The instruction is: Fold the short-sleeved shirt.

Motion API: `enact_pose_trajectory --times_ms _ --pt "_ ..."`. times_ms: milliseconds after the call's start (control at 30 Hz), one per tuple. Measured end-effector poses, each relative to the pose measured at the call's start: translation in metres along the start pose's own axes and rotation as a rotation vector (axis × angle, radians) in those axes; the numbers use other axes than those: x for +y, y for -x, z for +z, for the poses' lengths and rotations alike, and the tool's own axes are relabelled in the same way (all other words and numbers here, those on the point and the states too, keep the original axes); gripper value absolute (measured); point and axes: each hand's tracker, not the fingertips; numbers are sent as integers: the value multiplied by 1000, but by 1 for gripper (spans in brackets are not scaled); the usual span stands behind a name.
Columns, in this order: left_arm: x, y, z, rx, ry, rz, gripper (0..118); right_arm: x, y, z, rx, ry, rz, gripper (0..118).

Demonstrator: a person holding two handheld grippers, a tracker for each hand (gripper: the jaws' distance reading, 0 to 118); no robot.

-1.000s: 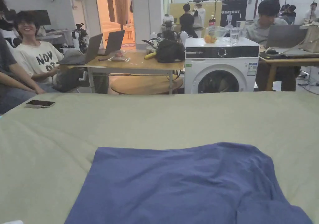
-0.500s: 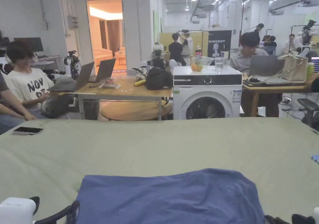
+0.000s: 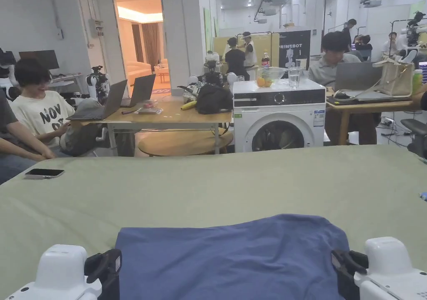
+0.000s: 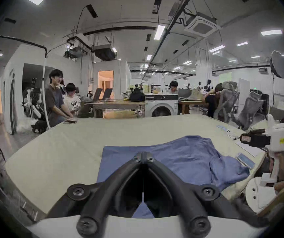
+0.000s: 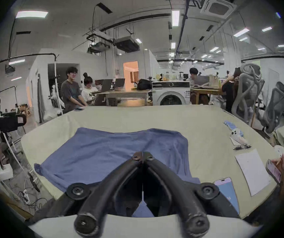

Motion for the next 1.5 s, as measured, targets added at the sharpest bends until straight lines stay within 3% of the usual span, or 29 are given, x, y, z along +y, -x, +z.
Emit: enact_pose_trajectory --times_ms 133,167,200,233,267,533,600,633,667,867,967,1000,1033,1067,1167,1300,1333,1400,1500 --pt "-12 33 10 27 101 25 0 -4 -6 4 11 19 6 0" --pt "-21 44 13 38 127 30 8 -7 -10 5 13 28 10 0" --pt "-33 54 14 62 180 45 27 -11 -13 6 18 44 6 0" --pt "-41 63 17 72 178 71 59 -13 -16 7 23 63 -2 0" --pt "-51 73 18 80 225 104 73 -16 -19 8 30 82 -12 0" --pt "-134 110 -3 110 532 230 66 -27 -33 29 1 121 -27 0" --pt "-145 112 -13 106 591 250 56 -28 -41 30 -8 141 -42 0" --pt "-150 112 -18 107 625 250 36 -29 -45 32 -16 145 -48 0" --pt "-153 110 -21 94 617 253 26 -30 -49 34 -26 150 -53 0" --pt "-146 97 -29 114 640 139 4 -41 -75 47 -100 195 -51 0" --pt "-144 92 -34 122 660 97 3 -57 -94 45 -118 311 -54 1" --pt "-144 90 -35 127 659 93 3 -64 -99 43 -121 345 -71 17" --pt "-145 89 -36 129 662 91 3 -70 -103 42 -118 376 -82 49" --pt "-145 88 -37 133 664 80 3 -78 -107 40 -115 403 -92 61" --pt "-145 84 -37 138 662 56 3 -100 -116 30 -68 478 -132 60" --pt "-147 87 -36 141 661 52 3 -121 -112 11 -77 560 -67 59" --pt "-147 87 -36 141 660 55 3 -121 -109 13 -103 530 -21 48" --pt "-147 87 -34 145 654 67 3 -116 -102 15 -77 529 -25 40" --pt "-147 89 -32 146 641 88 3 -113 -99 14 -57 514 -29 5"
